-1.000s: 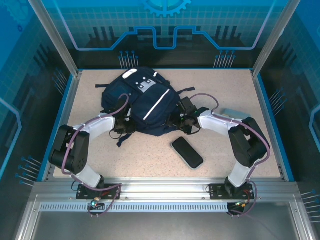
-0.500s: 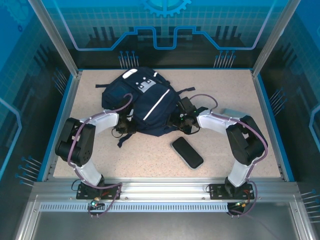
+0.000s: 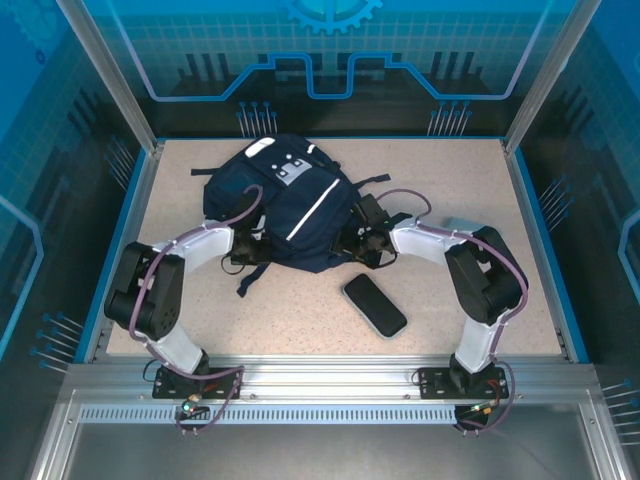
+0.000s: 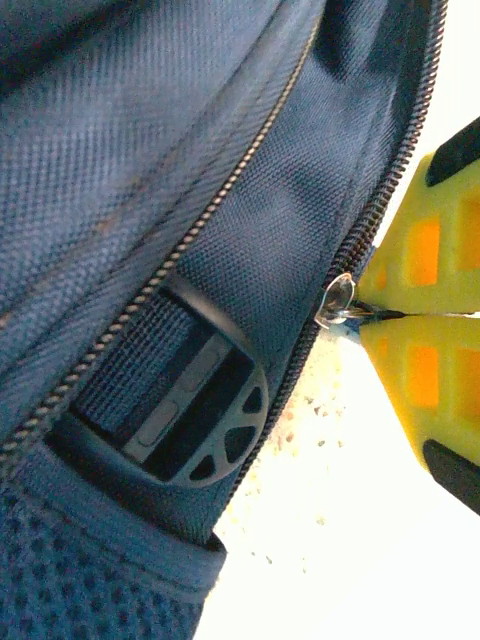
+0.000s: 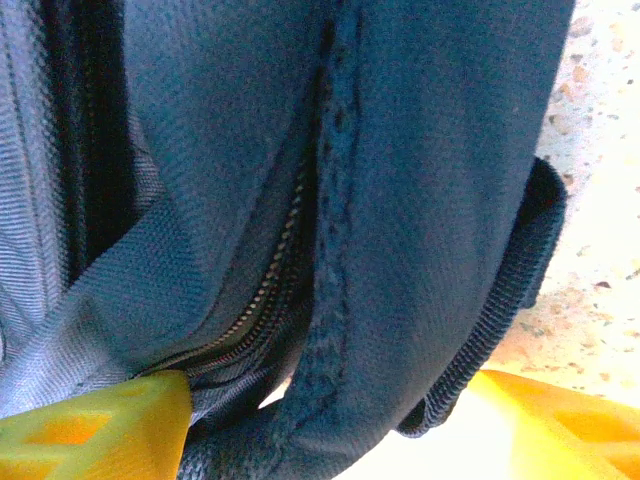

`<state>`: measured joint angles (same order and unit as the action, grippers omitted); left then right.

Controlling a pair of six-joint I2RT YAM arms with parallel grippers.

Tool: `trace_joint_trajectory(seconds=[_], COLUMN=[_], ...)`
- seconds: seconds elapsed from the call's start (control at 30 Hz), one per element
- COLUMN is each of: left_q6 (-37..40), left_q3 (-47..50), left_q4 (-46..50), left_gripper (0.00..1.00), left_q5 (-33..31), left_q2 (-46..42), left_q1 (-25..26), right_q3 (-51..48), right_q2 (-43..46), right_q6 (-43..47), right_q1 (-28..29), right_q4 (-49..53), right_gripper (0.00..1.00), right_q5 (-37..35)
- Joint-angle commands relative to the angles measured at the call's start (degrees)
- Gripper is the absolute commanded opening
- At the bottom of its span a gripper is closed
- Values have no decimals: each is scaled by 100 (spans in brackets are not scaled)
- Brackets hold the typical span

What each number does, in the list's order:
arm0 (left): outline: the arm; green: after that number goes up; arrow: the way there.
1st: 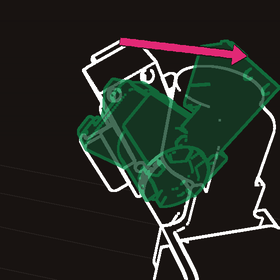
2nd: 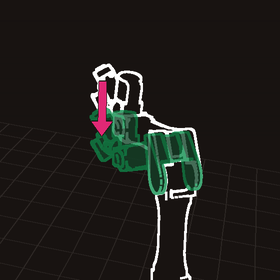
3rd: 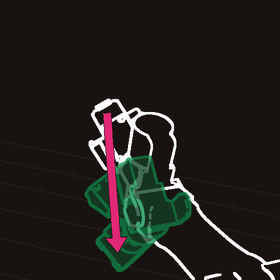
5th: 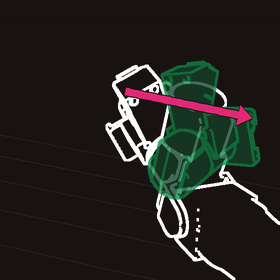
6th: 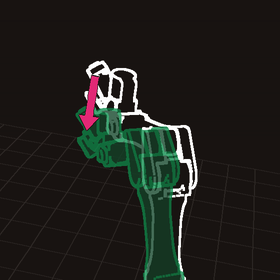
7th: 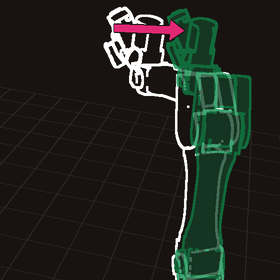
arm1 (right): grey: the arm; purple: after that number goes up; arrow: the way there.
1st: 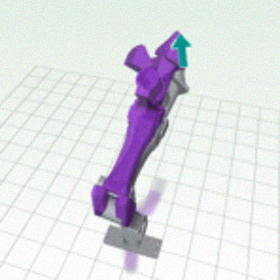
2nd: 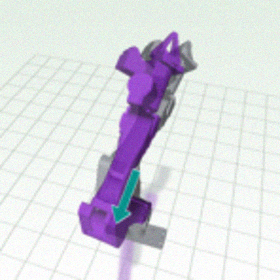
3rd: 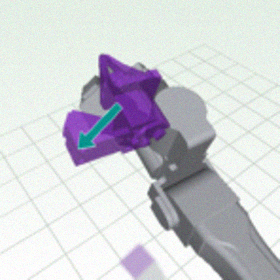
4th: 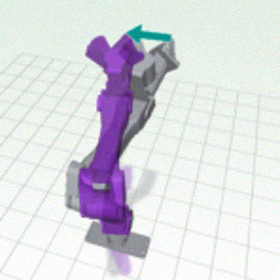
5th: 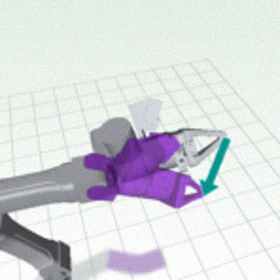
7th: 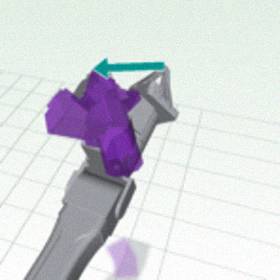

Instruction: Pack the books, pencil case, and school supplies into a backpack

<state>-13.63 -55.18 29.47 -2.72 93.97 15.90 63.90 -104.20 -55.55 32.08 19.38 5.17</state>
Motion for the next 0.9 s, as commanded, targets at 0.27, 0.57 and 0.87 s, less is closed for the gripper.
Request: trace_joint_trajectory(seconds=[0.27, 0.57, 0.87], left_q6=[-437, -929, -1472], left_q3=[439, 759, 560], left_q4=[-55, -586, -1432], left_gripper=[0, 0, 0], left_q5=[736, 1359, 1668], left_q2=[-714, -1141, -809], left_q1=[201, 762, 1603], right_q3=[219, 167, 158], right_q2=[-204, -338, -322], right_q6=[-178, -463, -510], right_q1=[53, 218, 282], right_q4=[75, -215, -266], right_gripper=[70, 66, 65], right_q5=[28, 80, 55])
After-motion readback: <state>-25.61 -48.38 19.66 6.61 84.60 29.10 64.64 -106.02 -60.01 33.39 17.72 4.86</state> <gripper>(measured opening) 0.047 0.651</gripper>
